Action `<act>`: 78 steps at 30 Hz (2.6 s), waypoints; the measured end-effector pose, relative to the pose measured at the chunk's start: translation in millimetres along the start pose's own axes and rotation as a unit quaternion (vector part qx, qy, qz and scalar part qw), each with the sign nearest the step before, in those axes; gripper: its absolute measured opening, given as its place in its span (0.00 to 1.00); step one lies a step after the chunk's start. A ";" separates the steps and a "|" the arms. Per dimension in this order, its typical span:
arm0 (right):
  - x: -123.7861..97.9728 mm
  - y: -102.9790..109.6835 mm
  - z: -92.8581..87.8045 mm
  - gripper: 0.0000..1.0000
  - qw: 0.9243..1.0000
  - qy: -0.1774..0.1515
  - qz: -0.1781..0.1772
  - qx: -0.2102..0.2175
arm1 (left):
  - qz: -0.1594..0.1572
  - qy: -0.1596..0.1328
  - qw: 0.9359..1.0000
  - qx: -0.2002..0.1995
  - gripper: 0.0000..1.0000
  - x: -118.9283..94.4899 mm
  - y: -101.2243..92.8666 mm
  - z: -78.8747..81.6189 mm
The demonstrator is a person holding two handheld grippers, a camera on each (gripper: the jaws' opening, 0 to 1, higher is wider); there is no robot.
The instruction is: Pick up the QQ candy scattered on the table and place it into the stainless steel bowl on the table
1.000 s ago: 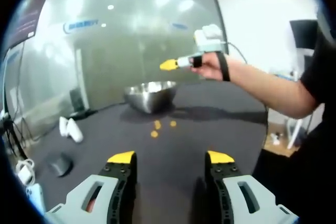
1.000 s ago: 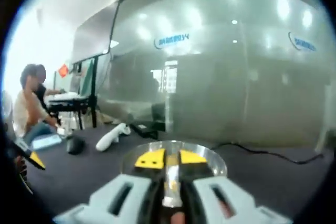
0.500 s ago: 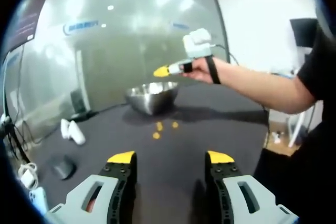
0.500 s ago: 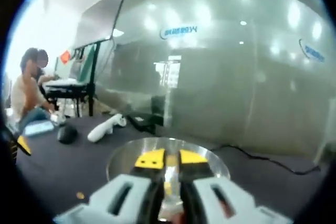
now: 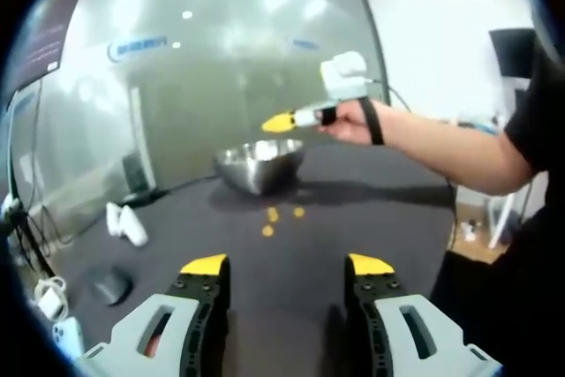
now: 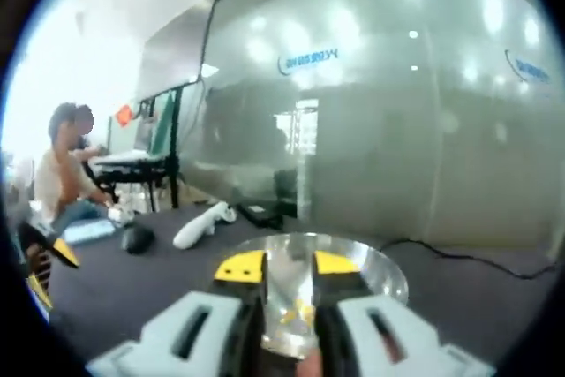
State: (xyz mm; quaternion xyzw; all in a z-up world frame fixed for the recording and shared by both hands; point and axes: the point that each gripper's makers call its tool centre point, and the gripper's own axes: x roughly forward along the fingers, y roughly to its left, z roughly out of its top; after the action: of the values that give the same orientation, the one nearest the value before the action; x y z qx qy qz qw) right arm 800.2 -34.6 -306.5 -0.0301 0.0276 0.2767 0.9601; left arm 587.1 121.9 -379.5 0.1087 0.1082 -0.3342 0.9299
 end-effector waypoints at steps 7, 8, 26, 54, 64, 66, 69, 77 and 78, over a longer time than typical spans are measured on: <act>-28.4 -0.4 -1.0 0.18 1.000 0.004 0.017 0.005 | 0.001 -0.002 1.000 -0.002 0.53 -0.4 3.1 0.0; -33.6 -0.3 -0.3 0.18 1.000 0.003 0.019 0.004 | 0.002 -0.002 1.000 -0.001 0.53 0.1 3.7 0.1; -116.3 27.1 -48.3 0.20 0.991 0.037 0.120 -0.039 | -0.005 -0.004 1.000 0.002 0.53 2.4 1.9 1.4; -79.2 61.0 -112.1 0.20 0.978 0.114 0.165 -0.066 | -0.007 -0.013 1.000 0.006 0.53 2.6 -3.4 4.3; -51.8 83.2 -116.6 0.19 0.971 0.127 0.185 -0.079 | -0.009 -0.012 1.000 0.000 0.54 5.5 -4.6 3.5; -46.8 91.0 -119.4 0.19 0.971 0.134 0.184 -0.073 | -0.010 -0.012 1.000 0.000 0.54 5.4 -5.5 3.6; -39.7 98.1 -124.9 0.19 0.970 0.140 0.188 -0.071 | -0.008 -0.011 1.000 -0.003 0.54 4.8 -4.8 2.5; -34.7 104.5 -131.3 0.16 0.970 0.154 0.176 -0.067 | -0.004 -0.009 1.000 -0.005 0.54 1.7 -0.5 -2.1; -34.4 105.8 -132.0 0.15 0.970 0.154 0.175 -0.073 | -0.004 -0.008 1.000 -0.005 0.54 1.8 -0.2 -2.4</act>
State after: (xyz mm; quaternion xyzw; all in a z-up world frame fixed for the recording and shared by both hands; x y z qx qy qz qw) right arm 709.9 26.8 -440.2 -0.1371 0.1597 0.4337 0.8761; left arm 588.0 121.4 -382.3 0.1012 0.1028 -0.3385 0.9298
